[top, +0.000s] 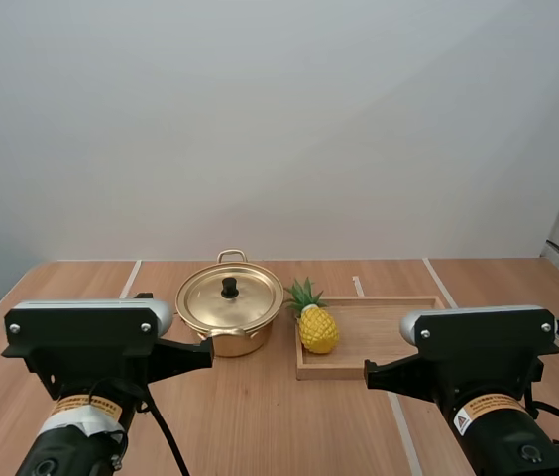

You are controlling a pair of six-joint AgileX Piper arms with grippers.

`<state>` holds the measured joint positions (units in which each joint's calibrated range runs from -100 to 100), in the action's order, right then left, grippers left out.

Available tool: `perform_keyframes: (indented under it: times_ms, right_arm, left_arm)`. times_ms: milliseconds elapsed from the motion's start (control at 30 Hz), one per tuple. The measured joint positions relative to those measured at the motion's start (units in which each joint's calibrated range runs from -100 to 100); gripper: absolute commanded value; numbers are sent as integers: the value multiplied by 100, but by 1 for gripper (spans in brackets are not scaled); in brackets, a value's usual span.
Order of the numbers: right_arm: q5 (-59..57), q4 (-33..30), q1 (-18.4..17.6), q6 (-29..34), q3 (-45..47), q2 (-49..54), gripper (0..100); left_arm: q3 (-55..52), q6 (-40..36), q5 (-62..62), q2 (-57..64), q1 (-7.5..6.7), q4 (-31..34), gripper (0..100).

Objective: Open the pot, put the grape inside, and close it

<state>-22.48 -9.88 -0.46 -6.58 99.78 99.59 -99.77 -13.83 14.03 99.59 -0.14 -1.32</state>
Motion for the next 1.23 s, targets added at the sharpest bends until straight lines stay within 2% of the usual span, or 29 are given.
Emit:
perform_keyframes:
  times_ms: [200, 467, 1233]
  right_arm:
    - [-846, 184, 18, 10, 22, 0, 0]
    - [-896, 222, 65, 10, 22, 0, 0]
    - [-896, 226, 65, 10, 22, 0, 0]
  left_arm:
    - [0, -64, 791, 0, 25, 0, 0]
    - [-23, -170, 1565, 0, 42, 0, 0]
    - [-23, -206, 1718, 0, 67, 0, 0]
